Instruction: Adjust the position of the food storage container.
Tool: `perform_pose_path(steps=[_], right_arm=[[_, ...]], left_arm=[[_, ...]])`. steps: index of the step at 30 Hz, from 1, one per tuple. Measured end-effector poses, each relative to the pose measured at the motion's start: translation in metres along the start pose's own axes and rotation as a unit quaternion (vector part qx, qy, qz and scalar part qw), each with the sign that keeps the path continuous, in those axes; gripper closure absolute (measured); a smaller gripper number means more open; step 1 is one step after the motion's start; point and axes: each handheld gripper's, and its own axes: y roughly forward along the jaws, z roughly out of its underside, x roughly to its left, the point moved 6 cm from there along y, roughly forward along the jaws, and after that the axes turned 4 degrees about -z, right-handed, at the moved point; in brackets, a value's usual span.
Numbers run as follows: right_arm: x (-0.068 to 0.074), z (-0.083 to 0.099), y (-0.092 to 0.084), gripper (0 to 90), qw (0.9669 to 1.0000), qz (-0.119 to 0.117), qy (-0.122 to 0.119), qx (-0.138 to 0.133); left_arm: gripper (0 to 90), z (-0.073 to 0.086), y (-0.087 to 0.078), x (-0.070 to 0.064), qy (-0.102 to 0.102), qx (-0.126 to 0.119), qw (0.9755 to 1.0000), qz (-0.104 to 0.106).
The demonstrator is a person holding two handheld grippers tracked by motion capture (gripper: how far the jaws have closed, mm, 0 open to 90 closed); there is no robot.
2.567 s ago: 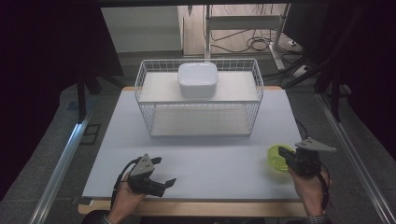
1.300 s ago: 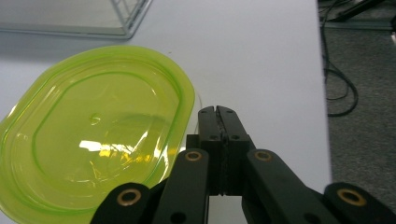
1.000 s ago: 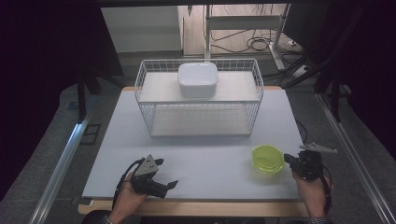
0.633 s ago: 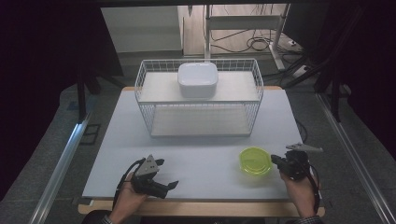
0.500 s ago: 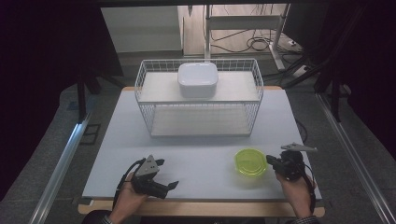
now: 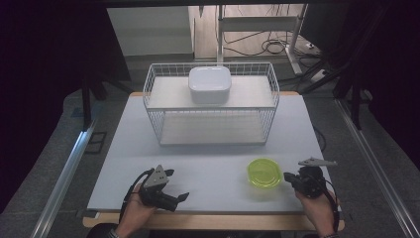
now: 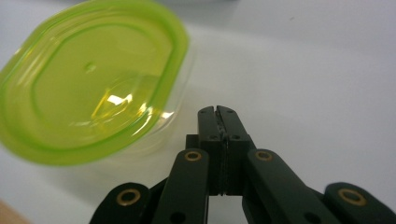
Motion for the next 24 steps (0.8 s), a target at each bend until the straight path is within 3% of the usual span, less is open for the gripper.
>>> perform_pose_path(steps=[8,24], right_arm=[[0.018,0.005,0.006,89.6,0.9996,-0.019,-0.015,0.016],[0.041,-0.003,0.031,89.5,0.9968,-0.071,-0.011,0.033]], left_arm=[[4.9,0.0,0.001,-0.001,0.001,0.002,1.0,0.001],[5.0,0.001,0.003,-0.002,0.002,0.008,1.0,0.003]])
